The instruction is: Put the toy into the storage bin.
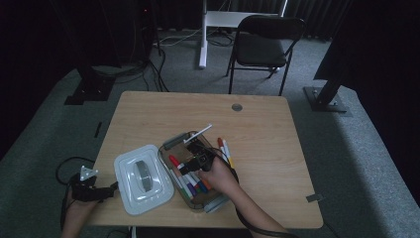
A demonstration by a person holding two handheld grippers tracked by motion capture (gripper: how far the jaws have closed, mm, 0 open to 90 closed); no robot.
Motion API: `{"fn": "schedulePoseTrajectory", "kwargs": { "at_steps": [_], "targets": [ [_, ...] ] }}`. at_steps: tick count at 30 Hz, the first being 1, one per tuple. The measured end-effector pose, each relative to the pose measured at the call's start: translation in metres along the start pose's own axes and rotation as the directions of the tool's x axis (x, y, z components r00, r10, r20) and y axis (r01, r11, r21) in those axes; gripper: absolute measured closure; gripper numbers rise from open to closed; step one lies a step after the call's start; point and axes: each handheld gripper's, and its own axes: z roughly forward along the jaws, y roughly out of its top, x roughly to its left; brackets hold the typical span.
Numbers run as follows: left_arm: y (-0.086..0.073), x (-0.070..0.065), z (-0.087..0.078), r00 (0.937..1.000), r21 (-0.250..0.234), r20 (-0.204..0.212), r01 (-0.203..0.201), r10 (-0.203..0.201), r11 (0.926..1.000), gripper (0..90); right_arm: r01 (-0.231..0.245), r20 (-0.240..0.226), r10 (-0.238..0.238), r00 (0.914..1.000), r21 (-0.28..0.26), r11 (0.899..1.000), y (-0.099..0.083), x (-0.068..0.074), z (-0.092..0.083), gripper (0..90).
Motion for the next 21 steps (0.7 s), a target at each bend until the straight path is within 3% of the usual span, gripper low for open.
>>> {"fn": "schedulePoseTrajectory", "kwargs": {
  "at_steps": [7,21],
  "targets": [
    [0.000,0.000,0.000,1.0000,0.000,0.001,0.003,-0.003,1.0000,0.6,0.003,-0.025,-0.002,0.9997,0.050,0.999,0.003,0.003,0.016,76.7],
    [0.000,0.000,0.000,1.0000,0.001,0.002,0.002,-0.002,1.0000,0.6,0.001,0.015,-0.003,0.9999,0.133,0.991,0.007,-0.001,0.039,76.3]
  ]
}}
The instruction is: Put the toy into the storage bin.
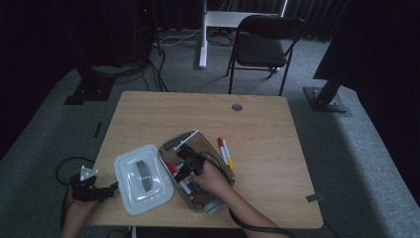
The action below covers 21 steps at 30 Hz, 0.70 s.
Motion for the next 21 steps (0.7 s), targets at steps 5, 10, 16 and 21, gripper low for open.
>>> {"fn": "schedulePoseTrajectory", "kwargs": {
  "at_steps": [5,10,16,21],
  "targets": [
    [0.000,0.000,0.000,1.0000,0.000,0.000,0.000,0.000,1.0000,0.6,0.005,0.016,-0.005,0.9999,0.035,0.999,0.003,0.001,0.007,74.7],
    [0.000,0.000,0.000,1.0000,0.000,0.000,0.000,0.000,1.0000,0.6,0.015,0.042,-0.017,0.9990,0.044,0.999,0.004,0.002,0.008,71.5],
    [0.000,0.000,0.000,1.0000,-0.001,0.001,0.000,0.000,1.0000,0.6,0.032,0.068,-0.032,0.9971,0.007,0.999,-0.001,-0.001,-0.006,67.0],
    [0.000,0.000,0.000,1.0000,-0.001,0.000,-0.001,0.001,1.0000,0.6,0.039,0.067,-0.035,0.9972,-0.069,0.997,-0.011,-0.007,-0.036,61.0]
  ]
}}
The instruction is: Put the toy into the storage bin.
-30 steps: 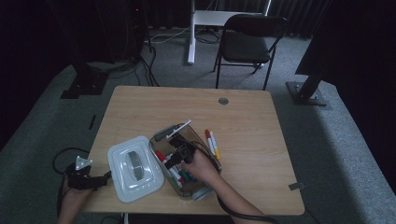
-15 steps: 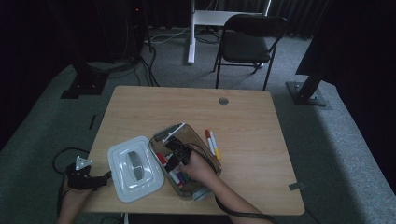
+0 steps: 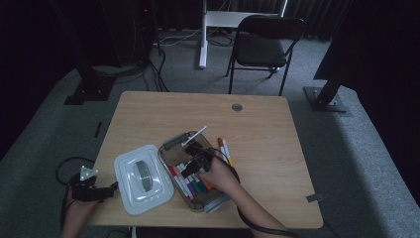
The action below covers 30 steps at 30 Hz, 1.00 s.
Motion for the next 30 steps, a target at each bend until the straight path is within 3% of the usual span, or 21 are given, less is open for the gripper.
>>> {"fn": "schedulePoseTrajectory", "kwargs": {
  "at_steps": [8,15,21,30],
  "targets": [
    [0.000,0.000,0.000,1.0000,0.000,0.000,0.001,-0.001,1.0000,0.6,0.016,-0.014,-0.018,0.9997,-0.134,0.991,-0.013,-0.012,-0.060,57.6],
    [0.000,0.000,0.000,1.0000,0.000,0.000,0.001,-0.001,1.0000,0.6,-0.014,0.000,0.014,0.9999,-0.209,0.978,-0.025,-0.033,-0.095,56.5],
    [0.000,0.000,0.000,1.0000,0.000,0.000,0.003,-0.003,1.0000,0.6,-0.029,0.047,0.040,0.9981,-0.227,0.974,-0.034,-0.056,-0.102,55.7],
    [0.000,0.000,0.000,1.0000,0.001,0.000,0.001,-0.001,1.0000,0.6,-0.124,0.072,0.145,0.9868,-0.245,0.962,-0.048,-0.097,-0.090,55.5]
  ]
}}
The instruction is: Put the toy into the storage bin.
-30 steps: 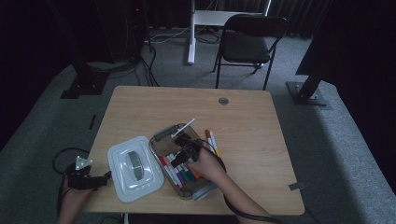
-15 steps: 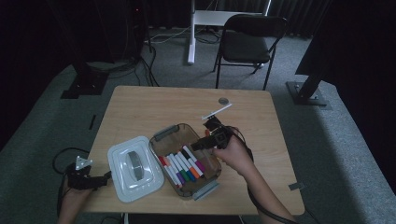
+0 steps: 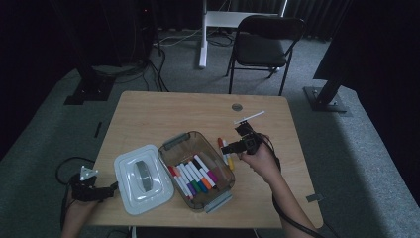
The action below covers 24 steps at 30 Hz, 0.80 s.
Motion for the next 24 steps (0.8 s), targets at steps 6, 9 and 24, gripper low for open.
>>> {"fn": "schedulePoseTrajectory", "kwargs": {
  "at_steps": [6,9,24],
  "targets": [
    [0.000,0.000,0.000,1.0000,0.000,0.000,0.000,0.000,1.0000,0.6,-0.034,0.036,0.034,0.9987,-0.001,0.999,-0.007,-0.020,0.011,55.6],
    [0.000,0.000,0.000,1.0000,0.000,0.000,0.000,0.000,1.0000,0.6,-0.062,0.046,0.061,0.9970,0.005,0.998,-0.010,-0.029,0.018,55.7],
    [0.000,0.000,0.000,1.0000,0.000,0.000,0.000,0.000,1.0000,0.6,-0.145,0.097,0.140,0.9853,0.037,0.989,-0.019,-0.054,0.063,55.7]
  ]
}}
